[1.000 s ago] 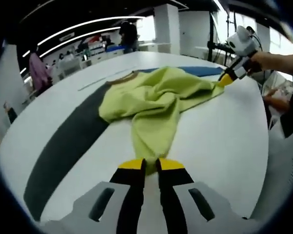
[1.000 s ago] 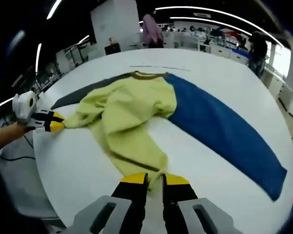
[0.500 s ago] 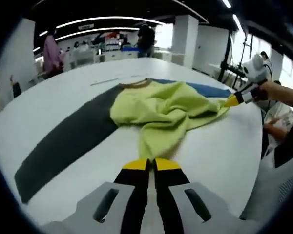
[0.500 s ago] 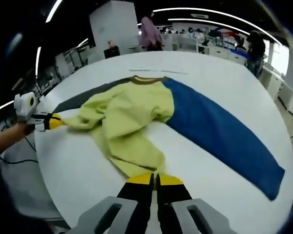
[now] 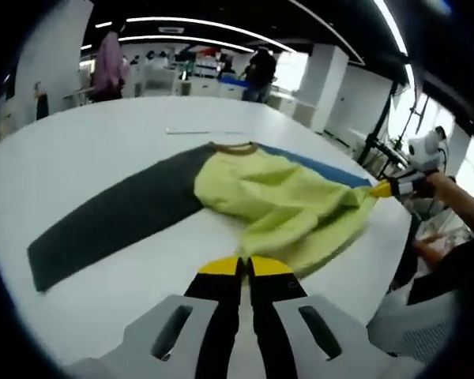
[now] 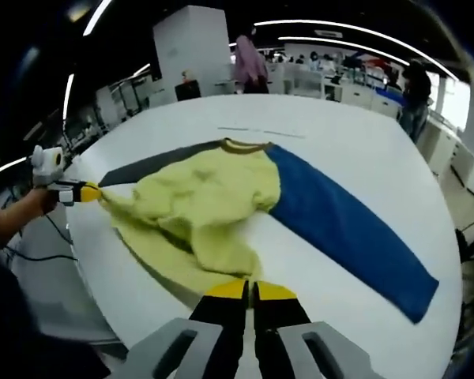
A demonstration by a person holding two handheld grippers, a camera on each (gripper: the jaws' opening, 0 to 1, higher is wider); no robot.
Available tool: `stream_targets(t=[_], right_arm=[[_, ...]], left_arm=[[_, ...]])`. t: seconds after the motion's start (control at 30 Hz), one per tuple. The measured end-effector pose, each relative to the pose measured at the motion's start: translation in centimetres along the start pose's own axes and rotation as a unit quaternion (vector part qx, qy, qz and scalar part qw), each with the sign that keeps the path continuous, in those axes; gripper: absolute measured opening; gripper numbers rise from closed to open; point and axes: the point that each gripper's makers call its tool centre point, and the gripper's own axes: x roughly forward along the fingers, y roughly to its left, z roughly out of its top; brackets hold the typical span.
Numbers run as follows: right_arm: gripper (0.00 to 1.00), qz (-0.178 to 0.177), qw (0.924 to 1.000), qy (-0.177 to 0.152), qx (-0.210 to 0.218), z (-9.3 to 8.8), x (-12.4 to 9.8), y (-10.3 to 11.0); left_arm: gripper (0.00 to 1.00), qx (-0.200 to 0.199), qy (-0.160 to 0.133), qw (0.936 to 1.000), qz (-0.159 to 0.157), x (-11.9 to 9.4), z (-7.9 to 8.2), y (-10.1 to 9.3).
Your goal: Fold the garment on the visible template until the final outline fits inside the template.
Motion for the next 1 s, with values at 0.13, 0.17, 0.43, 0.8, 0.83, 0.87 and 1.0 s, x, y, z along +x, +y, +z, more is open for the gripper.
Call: stream_targets(t=[0.13,0.17,0.43,0.8,0.83,0.87,1.0], right_arm=[[0.00,-0.001,0.9999,0.000,0.015,-0.5,-1.2,0.3],[0.00,-0.004,0.9995,-0.001,0.032,-0.6,-1.4,0.2],[0.00,-0.005,0.9988,-0.006,0.049,-1.4,-3.6,1.6],[0.00,0.006,0.9994,0.016,0.028,-3.5,-3.9,4.1],[0.00,0.007,0.9994,0.019,0.029,-3.8,-3.8,4.4],[0.00,0.009,0.9994,0.020,0.025,-4.1,-3.7,4.6],[0.00,0.009,0.9983,0.052,0.025,-6.3,-2.7,5.1]], left_arm=[[0.01,-0.006,0.013,0.9999,0.001,-0.7,-0.3,-0.5],[0.01,-0.010,0.016,0.9998,0.001,-0.8,-0.5,-0.6],[0.01,-0.054,0.021,0.9982,0.015,-2.3,-2.2,-1.3],[0.01,-0.088,0.036,0.9946,0.039,-3.7,-4.1,-1.4],[0.01,-0.088,0.040,0.9945,0.041,-3.7,-4.4,-1.4],[0.01,-0.088,0.045,0.9941,0.044,-3.7,-4.8,-1.3],[0.01,-0.087,0.060,0.9931,0.050,-3.6,-5.9,-1.2]])
